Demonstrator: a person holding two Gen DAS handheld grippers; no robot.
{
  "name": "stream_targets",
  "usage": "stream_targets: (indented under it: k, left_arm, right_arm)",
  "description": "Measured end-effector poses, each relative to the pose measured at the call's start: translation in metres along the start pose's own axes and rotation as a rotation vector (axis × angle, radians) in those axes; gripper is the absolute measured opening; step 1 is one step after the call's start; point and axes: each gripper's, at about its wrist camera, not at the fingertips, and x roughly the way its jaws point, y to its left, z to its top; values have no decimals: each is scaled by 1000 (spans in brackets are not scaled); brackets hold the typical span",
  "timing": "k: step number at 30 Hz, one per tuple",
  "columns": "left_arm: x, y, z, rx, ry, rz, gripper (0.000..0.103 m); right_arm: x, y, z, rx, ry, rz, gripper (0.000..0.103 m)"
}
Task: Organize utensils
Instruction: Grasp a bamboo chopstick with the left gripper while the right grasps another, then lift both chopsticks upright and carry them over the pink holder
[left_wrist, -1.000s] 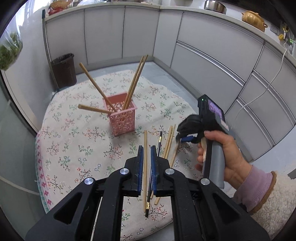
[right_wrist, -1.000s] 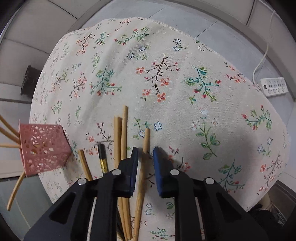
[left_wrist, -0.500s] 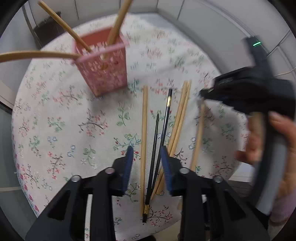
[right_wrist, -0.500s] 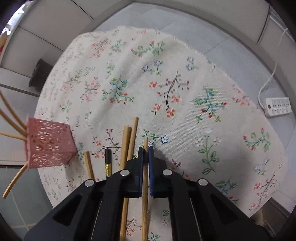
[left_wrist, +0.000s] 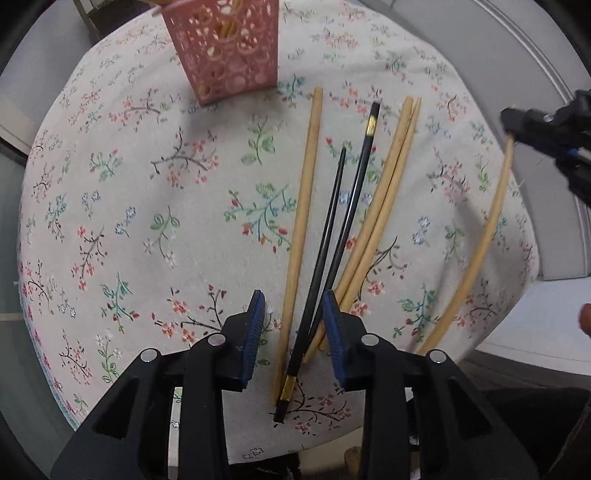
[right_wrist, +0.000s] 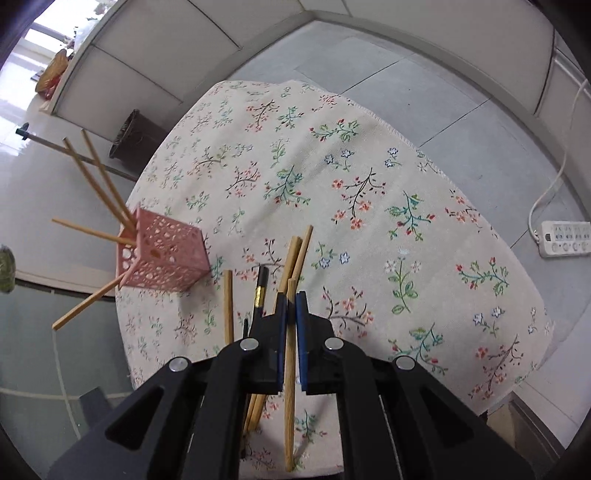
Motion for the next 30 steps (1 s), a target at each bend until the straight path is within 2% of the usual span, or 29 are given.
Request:
stream_targets:
  k: [5,14,17,18,20,22,26,28,30]
  left_arm:
    - [0,6,0,-29,2,-23,31]
    - [-2,25,-1,-49,13,-15,31]
    - [-3,27,-5,-27,17,-12,25]
    - [-2,27,-6,-15,23,9,20]
    - [6,23,-11,14,42,46,19]
    - [4,17,-13,48,22,72,16]
    - [3,18,-12,55,19,67,17]
    - [4,7,-13,108,-5,100,6]
    - [3,-7,-14,106,-41,106,5]
  right_arm:
    - [-12,-5,-3,-22,-21,3,5]
    - [-22,-2,3,-32,-71,24,5]
    - [-26,1,3,-46,-90,31,5]
    - [-28,2,3,-49,-98,35,5]
    - [-33,4,3,-55,-116,51,5]
    - [-39,7,2,-64,-130,63,5]
    - [-47,12,0,-87,-143,71,5]
    - [-48,12,-1,-90,-146,74,5]
    - [-51,13,-1,-95,-152,85,5]
